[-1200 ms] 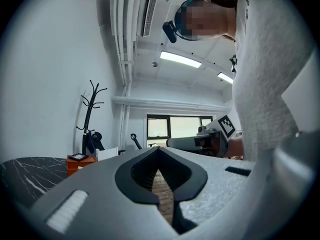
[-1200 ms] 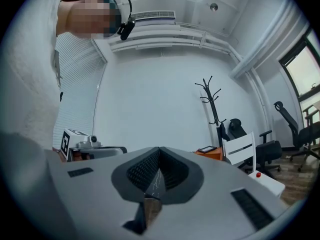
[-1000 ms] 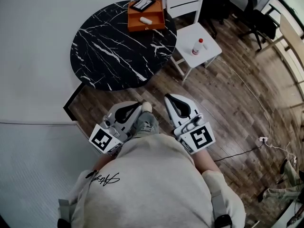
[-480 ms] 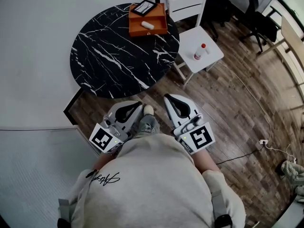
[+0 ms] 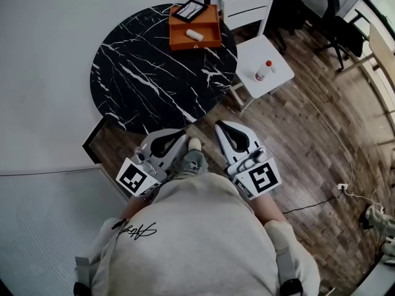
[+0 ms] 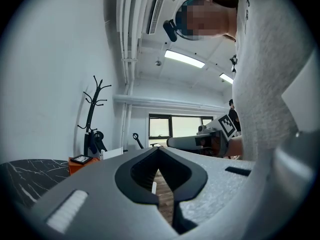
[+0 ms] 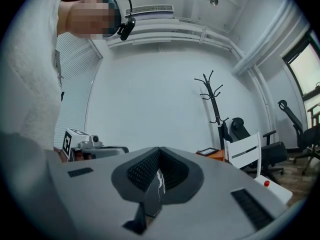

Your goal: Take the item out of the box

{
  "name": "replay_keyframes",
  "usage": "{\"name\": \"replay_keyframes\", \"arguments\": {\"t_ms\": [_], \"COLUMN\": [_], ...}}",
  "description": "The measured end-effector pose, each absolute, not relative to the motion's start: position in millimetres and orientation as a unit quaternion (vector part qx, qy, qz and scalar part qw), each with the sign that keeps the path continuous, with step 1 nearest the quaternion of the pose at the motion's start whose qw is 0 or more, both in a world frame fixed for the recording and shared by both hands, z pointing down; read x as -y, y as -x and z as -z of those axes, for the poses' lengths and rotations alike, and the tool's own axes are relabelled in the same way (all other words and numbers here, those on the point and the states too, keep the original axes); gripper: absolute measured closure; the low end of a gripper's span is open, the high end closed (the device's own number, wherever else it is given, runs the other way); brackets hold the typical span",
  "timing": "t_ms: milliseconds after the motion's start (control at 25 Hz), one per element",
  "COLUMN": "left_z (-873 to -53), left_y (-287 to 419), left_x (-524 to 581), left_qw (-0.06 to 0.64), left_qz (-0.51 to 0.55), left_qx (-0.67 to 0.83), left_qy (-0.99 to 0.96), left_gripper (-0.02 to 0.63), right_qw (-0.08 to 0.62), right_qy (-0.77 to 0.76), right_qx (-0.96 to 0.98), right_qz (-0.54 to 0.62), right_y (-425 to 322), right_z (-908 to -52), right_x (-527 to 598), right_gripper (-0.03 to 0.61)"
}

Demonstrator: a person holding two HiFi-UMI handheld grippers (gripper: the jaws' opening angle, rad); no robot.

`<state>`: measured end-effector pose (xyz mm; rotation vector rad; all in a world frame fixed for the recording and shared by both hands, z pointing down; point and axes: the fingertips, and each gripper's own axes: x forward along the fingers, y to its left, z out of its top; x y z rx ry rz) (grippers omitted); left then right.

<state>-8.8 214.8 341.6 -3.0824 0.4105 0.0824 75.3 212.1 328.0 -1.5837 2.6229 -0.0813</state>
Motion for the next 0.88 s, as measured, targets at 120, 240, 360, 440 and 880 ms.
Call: {"name": "replay_keyframes", "arguments": {"t_ms": [120,240,360,440,880], "left_z": [-342.8,-344.1,-344.4,-342.9,-336.9], "left_y": [6.2,4.3,3.7,2.9,1.8], "left_x": [-201.6,-188.9,-175.8,-167.4,-114.1], "left_qw": [0.013,0.014,0.010,0.009,0.011], "left_qz": [-0.027,-0.027,-0.028,-0.029,-0.028], "left_qx": [-0.132,-0.129,-0.130,-0.128,-0.121], "left_qy": [0.991,0.991,0.991,0.991,0.992], "left_gripper": [0.614,0.614,0.614,0.614,0.614], "right_qw": [0.037,0.034,0.033,0.032,0.037], "right_qy": [0.516,0.516,0.518,0.518,0.525], "right_qx": [-0.855,-0.855,-0.854,-0.854,-0.849], "right_qz": [0.028,0.029,0.032,0.040,0.036], "right_y": [-77.5,-78.3,-78.8,-78.7,-79.2], "right_z": [-329.4,-331.0,-332.4,-333.1,-326.2], "right_x": [-199.3,-186.4,-174.4,-166.9,-112.5], "right_gripper": [0.569,0.569,0.569,0.569,0.569]}}
